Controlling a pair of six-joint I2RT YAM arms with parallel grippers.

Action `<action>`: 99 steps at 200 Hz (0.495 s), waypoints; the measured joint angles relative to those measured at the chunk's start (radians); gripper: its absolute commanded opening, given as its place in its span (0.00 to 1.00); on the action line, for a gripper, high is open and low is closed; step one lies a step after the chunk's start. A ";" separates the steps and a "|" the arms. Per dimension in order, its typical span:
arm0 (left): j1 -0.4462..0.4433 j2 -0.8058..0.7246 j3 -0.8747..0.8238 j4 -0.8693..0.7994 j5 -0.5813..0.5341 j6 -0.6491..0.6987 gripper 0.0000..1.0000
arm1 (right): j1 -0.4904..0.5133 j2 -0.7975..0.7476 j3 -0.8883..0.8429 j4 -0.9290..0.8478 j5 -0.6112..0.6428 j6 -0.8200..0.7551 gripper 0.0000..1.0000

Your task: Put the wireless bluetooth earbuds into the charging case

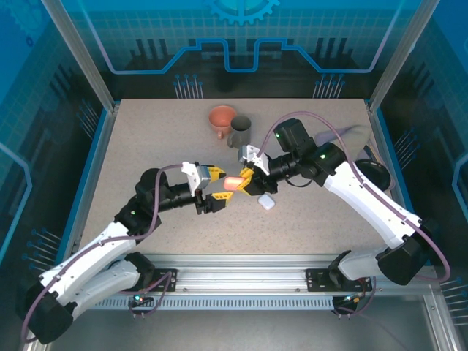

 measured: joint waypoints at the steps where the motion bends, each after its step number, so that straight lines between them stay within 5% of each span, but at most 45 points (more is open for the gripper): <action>1: 0.000 -0.001 0.000 -0.001 -0.001 0.001 0.73 | 0.000 -0.001 -0.001 0.000 0.001 0.000 0.25; 99: 0.000 -0.187 0.046 -0.107 -0.135 0.057 0.95 | 0.000 0.065 -0.103 0.003 0.181 0.115 0.24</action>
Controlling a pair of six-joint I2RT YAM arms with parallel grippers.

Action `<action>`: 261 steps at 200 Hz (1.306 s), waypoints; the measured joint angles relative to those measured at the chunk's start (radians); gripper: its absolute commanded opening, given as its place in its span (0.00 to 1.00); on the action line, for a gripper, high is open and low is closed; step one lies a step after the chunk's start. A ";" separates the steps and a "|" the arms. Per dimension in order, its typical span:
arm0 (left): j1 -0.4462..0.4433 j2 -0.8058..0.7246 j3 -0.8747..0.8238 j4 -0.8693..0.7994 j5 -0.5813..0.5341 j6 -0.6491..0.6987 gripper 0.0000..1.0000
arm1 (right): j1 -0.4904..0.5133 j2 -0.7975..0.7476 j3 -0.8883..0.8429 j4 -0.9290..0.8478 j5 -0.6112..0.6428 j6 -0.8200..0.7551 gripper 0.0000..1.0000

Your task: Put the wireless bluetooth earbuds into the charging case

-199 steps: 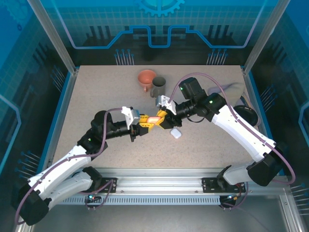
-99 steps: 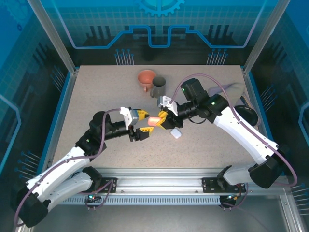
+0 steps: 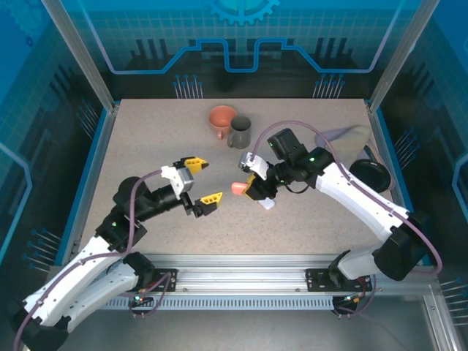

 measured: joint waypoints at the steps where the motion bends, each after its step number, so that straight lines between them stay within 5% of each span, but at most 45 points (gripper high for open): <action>1: 0.000 -0.002 0.002 -0.002 -0.002 -0.001 0.95 | 0.000 0.003 0.000 0.000 0.003 0.002 0.24; 134: 0.000 -0.019 0.050 -0.059 -0.029 0.007 0.93 | 0.058 0.496 0.062 -0.071 0.000 0.078 0.25; 213: 0.000 -0.021 0.050 -0.071 -0.029 0.014 0.92 | 0.061 0.576 0.087 -0.101 -0.022 0.078 0.27; 261: 0.000 -0.021 0.050 -0.071 -0.031 0.014 0.93 | 0.050 0.577 0.087 -0.105 -0.021 0.096 0.43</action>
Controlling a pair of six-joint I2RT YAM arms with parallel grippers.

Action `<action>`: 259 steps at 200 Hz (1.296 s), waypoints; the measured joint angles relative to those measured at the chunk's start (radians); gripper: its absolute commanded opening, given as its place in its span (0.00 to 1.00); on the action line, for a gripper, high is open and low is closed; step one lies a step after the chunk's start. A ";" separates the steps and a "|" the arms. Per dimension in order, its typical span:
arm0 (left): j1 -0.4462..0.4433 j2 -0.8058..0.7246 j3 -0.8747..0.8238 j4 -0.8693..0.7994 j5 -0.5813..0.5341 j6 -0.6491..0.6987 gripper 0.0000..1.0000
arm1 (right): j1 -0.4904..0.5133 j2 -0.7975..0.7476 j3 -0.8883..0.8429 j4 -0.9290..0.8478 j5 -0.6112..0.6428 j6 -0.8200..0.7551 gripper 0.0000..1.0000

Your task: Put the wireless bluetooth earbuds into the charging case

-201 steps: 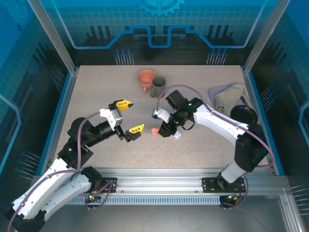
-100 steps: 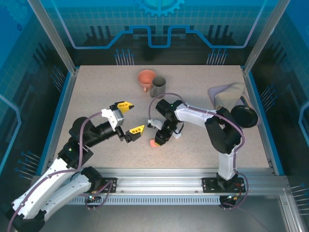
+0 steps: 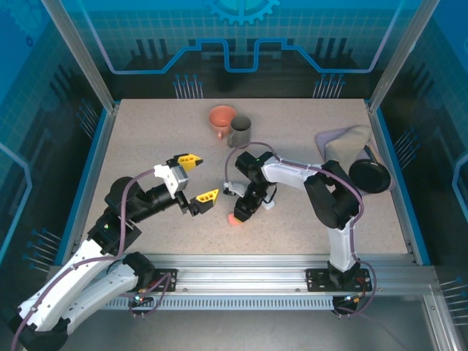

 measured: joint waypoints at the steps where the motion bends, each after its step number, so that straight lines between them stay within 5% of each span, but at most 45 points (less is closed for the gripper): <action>1: 0.000 0.000 0.000 0.000 0.000 0.000 0.93 | -0.001 0.000 0.000 0.000 0.000 -0.001 0.43; 65: 0.000 0.020 0.000 0.000 -0.065 -0.002 0.99 | -0.030 -0.003 0.000 0.001 0.046 0.019 0.57; 137: 0.011 0.112 0.000 -0.075 -0.464 -0.085 0.99 | -0.115 -0.309 -0.037 0.030 0.224 0.097 0.70; 200: 0.311 0.194 -0.062 -0.179 -0.707 -0.298 0.99 | -0.309 -0.743 -0.336 0.238 0.495 0.181 0.99; 259: 0.384 0.286 -0.186 -0.118 -0.782 -0.316 0.99 | -0.520 -1.032 -0.677 0.524 0.615 0.247 1.00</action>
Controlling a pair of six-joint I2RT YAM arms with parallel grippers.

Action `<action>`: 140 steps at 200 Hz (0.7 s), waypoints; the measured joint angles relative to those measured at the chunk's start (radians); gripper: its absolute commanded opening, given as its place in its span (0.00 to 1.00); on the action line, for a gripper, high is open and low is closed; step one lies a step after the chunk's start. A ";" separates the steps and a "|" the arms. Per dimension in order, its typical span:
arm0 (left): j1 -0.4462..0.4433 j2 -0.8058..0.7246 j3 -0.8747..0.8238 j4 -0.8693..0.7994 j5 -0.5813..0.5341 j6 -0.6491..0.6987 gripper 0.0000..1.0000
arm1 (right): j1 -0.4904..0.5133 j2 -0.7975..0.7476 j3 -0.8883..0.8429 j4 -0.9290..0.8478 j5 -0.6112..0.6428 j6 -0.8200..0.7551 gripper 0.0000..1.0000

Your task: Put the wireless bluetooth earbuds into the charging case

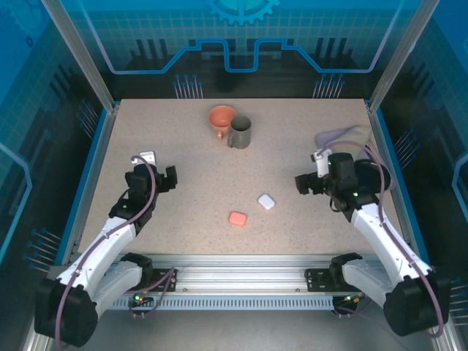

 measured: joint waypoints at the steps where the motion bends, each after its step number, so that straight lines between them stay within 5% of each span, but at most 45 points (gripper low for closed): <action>1: 0.000 0.002 -0.001 0.002 0.000 0.000 0.99 | -0.003 -0.003 -0.005 0.004 0.002 0.001 1.00; 52: 0.016 0.144 -0.063 0.185 0.010 0.043 0.99 | -0.204 -0.073 -0.292 0.285 -0.024 0.077 1.00; 140: 0.068 0.332 -0.183 0.594 0.228 0.162 0.99 | -0.192 0.261 -0.369 0.859 -0.005 0.135 1.00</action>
